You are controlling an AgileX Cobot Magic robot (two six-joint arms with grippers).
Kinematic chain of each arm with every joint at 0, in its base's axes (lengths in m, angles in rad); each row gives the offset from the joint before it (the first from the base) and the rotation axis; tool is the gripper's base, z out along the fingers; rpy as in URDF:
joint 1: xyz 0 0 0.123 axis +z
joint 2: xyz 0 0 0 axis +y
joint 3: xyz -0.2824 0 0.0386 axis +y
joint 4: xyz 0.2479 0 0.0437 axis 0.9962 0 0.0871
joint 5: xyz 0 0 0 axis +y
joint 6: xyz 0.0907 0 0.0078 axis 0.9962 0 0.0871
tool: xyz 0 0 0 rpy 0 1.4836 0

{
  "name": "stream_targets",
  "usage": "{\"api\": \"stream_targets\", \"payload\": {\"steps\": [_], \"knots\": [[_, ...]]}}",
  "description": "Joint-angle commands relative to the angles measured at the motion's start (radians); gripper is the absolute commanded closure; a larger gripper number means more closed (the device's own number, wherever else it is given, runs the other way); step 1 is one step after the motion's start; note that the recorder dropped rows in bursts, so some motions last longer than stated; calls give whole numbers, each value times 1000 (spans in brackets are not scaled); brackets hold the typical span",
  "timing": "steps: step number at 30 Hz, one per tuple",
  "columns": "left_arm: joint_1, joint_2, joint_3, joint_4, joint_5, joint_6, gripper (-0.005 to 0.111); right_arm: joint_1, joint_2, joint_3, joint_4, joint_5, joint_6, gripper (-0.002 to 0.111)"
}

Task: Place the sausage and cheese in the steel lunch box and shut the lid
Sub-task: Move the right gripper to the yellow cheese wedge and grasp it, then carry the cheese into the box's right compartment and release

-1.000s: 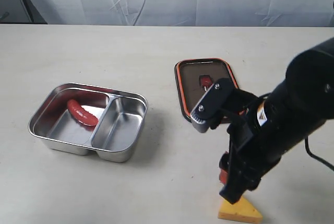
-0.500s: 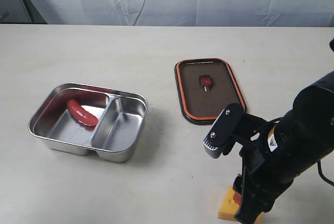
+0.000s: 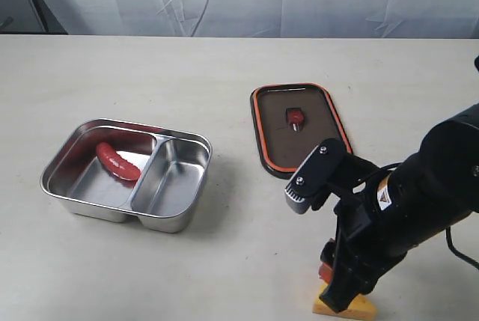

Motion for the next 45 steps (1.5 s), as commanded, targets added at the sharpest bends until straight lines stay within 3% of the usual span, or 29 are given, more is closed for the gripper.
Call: {"api": "stream_targets", "payload": {"steps": [1, 10, 16, 26, 41, 43, 45], "knots": [[1, -6, 5, 1, -7, -2, 107, -4, -9, 2, 0, -1, -1, 55], [1, -6, 5, 1, -7, -2, 107, -4, -9, 2, 3, 79, -8, 55], [1, -6, 5, 1, -7, -2, 107, -4, -9, 2, 3, 114, -61, 39], [1, -6, 5, 1, -7, -2, 107, -4, 46, 2, 6, 111, -89, 39], [1, -6, 5, 8, 1, -2, 107, -4, 249, 2, 33, -39, -113, 39], [1, -6, 5, 8, 1, -2, 107, -4, 268, 2, 33, -43, -113, 42], [1, -6, 5, 8, 1, -2, 107, -4, 272, 2, 33, -43, -104, 51]]}}
